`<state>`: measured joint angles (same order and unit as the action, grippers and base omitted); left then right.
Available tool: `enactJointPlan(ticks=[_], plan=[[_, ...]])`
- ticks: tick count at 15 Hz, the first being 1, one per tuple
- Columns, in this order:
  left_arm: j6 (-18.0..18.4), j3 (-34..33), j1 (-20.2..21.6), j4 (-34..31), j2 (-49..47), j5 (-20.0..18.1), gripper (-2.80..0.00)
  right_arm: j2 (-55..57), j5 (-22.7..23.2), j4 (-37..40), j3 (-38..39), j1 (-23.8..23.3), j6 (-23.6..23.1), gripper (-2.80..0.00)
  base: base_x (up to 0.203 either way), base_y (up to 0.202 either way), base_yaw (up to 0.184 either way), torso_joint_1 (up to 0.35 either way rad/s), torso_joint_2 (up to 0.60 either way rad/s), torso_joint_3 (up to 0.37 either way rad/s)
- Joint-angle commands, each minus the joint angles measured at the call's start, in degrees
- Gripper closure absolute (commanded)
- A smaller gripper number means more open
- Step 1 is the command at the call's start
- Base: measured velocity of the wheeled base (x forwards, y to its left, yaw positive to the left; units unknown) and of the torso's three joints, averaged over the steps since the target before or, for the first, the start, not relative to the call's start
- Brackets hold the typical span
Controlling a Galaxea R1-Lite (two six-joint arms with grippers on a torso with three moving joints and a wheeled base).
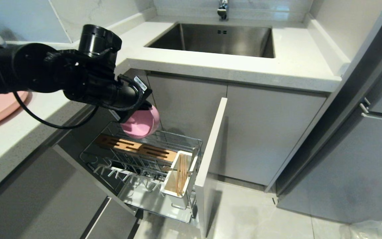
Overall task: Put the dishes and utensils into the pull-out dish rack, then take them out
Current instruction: Take the bowl out of the cupboard
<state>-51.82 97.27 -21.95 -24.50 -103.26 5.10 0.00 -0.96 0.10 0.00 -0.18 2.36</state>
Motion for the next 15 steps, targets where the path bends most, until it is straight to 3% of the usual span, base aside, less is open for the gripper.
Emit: enactJointPlan(ticks=[1, 10, 15], plan=[[-0.3, -0.5, -0.6, -0.8, 4.9, 0.1, 0.0, 0.0, 0.0, 0.0, 0.1, 0.0, 0.0, 0.0, 0.0, 0.0, 0.0, 0.0, 0.0, 0.0], [0.9, 0.6, -0.5, -10.1, 22.7, 0.6, 0.0, 0.0, 0.0, 0.0, 0.1, 0.0, 0.0, 0.0, 0.0, 0.0, 0.0, 0.0, 0.0, 0.0], [5.8, 6.6, 7.6, -15.8, 26.6, 0.7, 0.0, 0.0, 0.0, 0.0, 0.1, 0.0, 0.0, 0.0, 0.0, 0.0, 0.0, 0.0, 0.0, 0.0]])
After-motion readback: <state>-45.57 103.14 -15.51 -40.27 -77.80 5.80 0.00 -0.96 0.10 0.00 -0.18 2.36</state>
